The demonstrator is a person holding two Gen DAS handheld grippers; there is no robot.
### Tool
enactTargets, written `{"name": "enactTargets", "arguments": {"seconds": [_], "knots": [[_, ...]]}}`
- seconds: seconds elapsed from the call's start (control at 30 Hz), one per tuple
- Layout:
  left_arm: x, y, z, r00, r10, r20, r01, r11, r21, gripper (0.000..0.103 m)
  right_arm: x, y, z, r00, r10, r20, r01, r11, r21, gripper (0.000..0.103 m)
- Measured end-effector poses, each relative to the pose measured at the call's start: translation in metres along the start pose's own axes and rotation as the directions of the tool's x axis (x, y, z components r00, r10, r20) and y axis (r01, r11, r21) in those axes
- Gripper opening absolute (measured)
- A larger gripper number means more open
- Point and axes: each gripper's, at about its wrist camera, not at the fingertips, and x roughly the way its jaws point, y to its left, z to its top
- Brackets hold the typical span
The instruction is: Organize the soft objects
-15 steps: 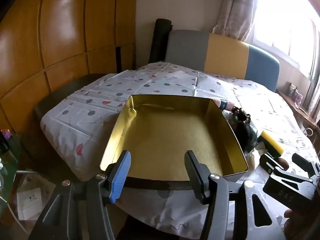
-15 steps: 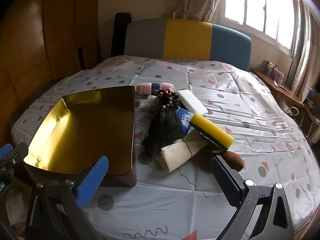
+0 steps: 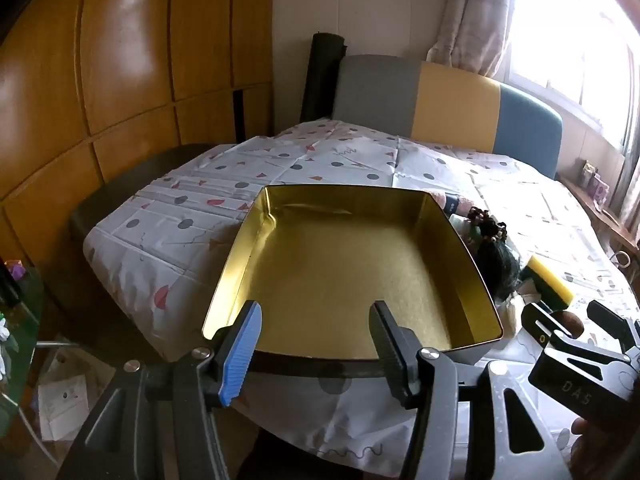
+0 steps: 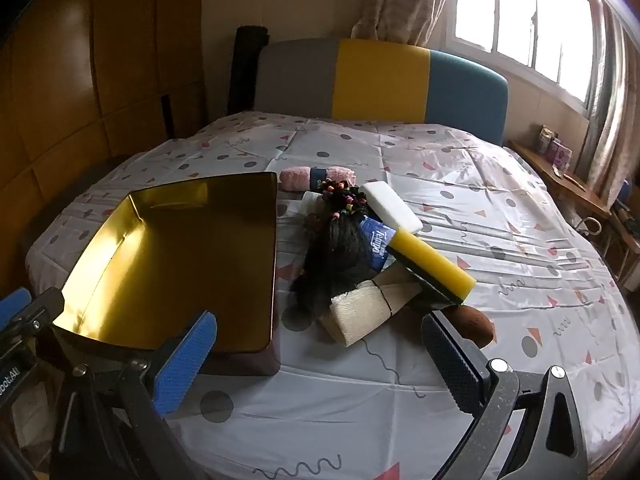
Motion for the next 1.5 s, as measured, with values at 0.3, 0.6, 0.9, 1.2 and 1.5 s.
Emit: {"name": "enactTargets", "arguments": {"seconds": [0.3,0.6,0.9,1.2,1.5], "knots": [[0.0015,-0.0017,-0.0016,1.0,0.008,-0.003,-0.008,1.0,0.011,0.057,-0.0002,0.0005,0.0008,1.0,0.004,0.006,-0.004,1.0,-0.002,0.103],[0.0012,-0.0029,-0.0019,1.0,0.015,-0.011,-0.015,1.0,0.018,0.057,-0.0003,0.0004,0.0019,1.0,0.005,0.006,-0.005,1.0,0.0,0.103],[0.001,-0.0028,-0.0018,1.0,0.015,-0.011,-0.015,1.0,0.018,0.057,-0.0007,0.0007,0.002,1.0,0.003,0.008,-0.003,1.0,-0.001,0.103],[0.001,-0.0024,-0.0016,1.0,0.016,-0.014,-0.016,1.0,0.018,0.057,-0.0014,0.0001,0.0018,1.0,0.003,0.01,-0.003,1.0,0.002,0.103],[0.0006,-0.0027,-0.0027,1.0,0.02,-0.014,-0.019,1.0,0.02,0.057,-0.0011,-0.0006,0.0013,1.0,0.006,0.01,-0.006,1.0,0.001,0.103]]}}
